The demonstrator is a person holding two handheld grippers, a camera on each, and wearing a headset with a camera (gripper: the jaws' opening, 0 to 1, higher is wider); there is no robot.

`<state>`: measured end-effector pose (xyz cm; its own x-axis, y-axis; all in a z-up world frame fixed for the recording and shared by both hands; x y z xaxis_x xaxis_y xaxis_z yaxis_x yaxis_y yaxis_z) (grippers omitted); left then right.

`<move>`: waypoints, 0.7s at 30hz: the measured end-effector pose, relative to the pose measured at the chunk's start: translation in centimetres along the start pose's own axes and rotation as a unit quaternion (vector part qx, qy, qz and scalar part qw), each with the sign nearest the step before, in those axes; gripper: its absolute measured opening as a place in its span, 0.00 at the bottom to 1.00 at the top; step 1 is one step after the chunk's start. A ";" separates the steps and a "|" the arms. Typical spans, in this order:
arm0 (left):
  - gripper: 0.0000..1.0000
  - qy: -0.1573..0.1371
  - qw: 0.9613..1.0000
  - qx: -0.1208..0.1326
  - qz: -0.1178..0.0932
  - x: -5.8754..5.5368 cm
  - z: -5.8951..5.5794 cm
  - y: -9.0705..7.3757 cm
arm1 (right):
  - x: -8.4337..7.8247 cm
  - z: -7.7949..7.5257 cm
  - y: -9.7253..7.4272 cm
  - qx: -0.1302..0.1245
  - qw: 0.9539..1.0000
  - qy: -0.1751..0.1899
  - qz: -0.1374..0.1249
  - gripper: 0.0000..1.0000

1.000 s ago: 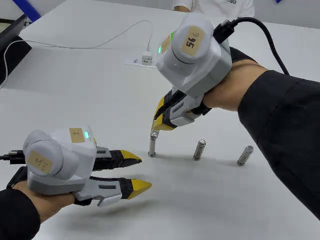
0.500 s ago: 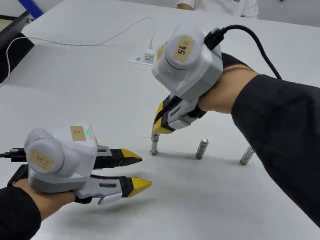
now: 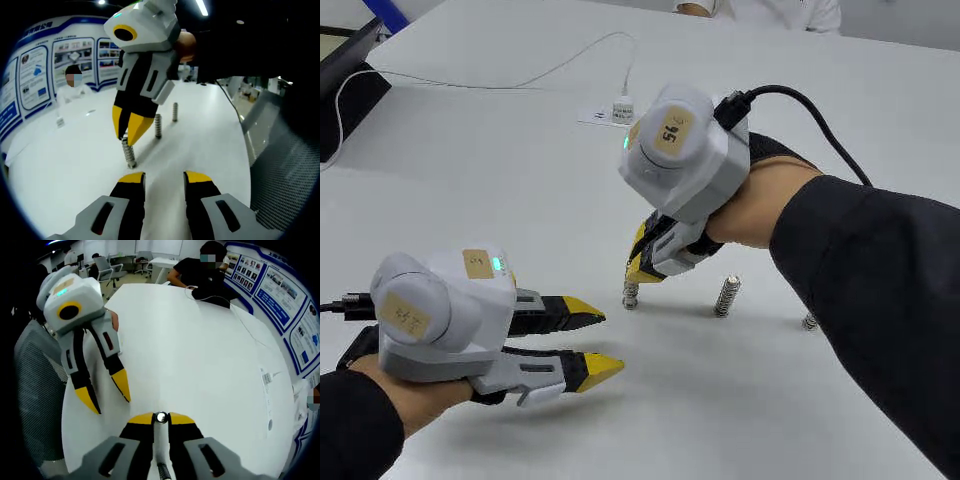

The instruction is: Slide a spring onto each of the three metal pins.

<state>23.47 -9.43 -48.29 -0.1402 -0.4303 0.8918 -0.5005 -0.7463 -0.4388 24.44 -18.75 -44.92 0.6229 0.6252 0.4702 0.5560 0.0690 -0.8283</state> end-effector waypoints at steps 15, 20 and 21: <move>0.31 -0.001 1.000 0.001 0.001 0.0 -0.1 0.0 | -0.5 0.4 1.1 0.002 1.000 0.001 0.009 0.12; 0.31 -0.001 1.000 0.001 0.001 0.0 -0.1 0.0 | -0.7 0.5 1.1 0.000 1.000 -0.005 0.011 0.15; 0.31 -0.001 1.000 0.001 0.001 0.1 -0.1 0.0 | -0.8 0.5 1.1 -0.001 1.000 -0.005 0.010 0.16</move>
<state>23.34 -9.38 -48.22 -0.1395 -0.4323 0.8908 -0.4990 -0.7463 -0.4404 24.29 -18.74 -46.36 0.6278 0.6348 0.4504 0.5450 0.0547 -0.8366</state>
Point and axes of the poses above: the centre of the closed fingertips' face, and the gripper's own axes: y roughly forward along the fingers, z roughly to its left, x roughly out of its top, the point moved 5 cm from there along -y, roughly backward along the fingers, and after that the axes turned 12 degrees about -x, right-handed, at the moved point
